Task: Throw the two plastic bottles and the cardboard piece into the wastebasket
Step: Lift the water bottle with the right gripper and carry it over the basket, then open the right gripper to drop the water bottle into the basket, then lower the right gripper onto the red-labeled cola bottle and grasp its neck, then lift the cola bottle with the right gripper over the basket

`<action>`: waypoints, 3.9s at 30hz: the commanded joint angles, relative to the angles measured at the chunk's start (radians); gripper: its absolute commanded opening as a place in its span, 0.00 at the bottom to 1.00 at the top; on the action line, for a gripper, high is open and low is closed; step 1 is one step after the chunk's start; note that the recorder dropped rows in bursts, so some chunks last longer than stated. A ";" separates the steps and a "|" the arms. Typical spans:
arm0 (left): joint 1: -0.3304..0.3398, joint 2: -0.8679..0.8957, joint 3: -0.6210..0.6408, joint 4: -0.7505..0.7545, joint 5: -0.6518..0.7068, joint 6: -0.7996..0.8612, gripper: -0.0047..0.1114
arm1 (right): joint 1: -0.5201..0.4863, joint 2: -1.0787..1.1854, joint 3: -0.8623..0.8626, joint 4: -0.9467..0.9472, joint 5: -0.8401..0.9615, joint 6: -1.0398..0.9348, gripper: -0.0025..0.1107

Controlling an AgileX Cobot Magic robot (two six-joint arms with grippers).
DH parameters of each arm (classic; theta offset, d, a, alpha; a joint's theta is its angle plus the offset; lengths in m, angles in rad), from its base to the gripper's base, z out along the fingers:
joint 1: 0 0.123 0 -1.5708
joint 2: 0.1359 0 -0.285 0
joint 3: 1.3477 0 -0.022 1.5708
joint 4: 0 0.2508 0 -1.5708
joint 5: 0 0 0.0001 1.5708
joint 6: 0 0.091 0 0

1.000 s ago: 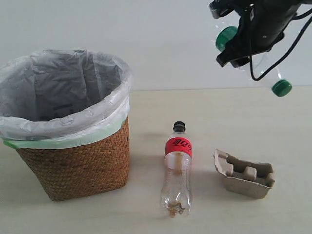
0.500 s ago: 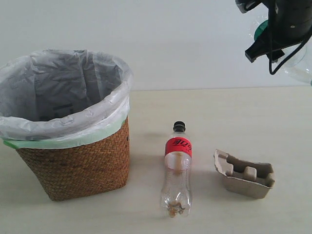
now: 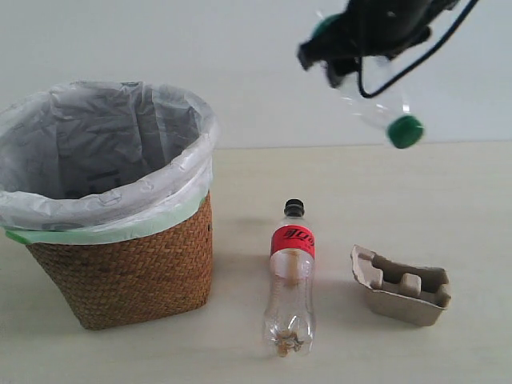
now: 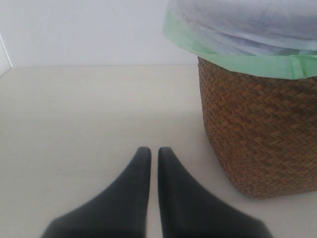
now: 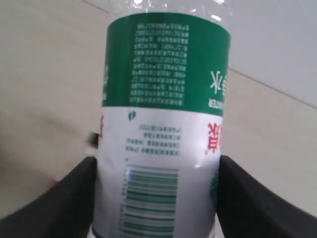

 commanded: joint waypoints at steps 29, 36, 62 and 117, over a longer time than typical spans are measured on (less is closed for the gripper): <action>-0.005 -0.002 0.003 -0.007 -0.008 0.000 0.08 | 0.066 0.040 -0.208 0.577 0.210 -0.291 0.95; -0.005 -0.002 0.003 -0.007 -0.008 0.000 0.08 | 0.065 0.046 -0.143 0.186 0.217 0.007 0.95; -0.005 -0.002 0.003 -0.007 -0.008 0.000 0.08 | 0.033 0.267 0.151 0.302 0.001 0.128 0.95; -0.005 -0.002 0.003 -0.007 -0.008 0.000 0.08 | 0.043 0.341 0.133 0.201 -0.134 0.178 0.02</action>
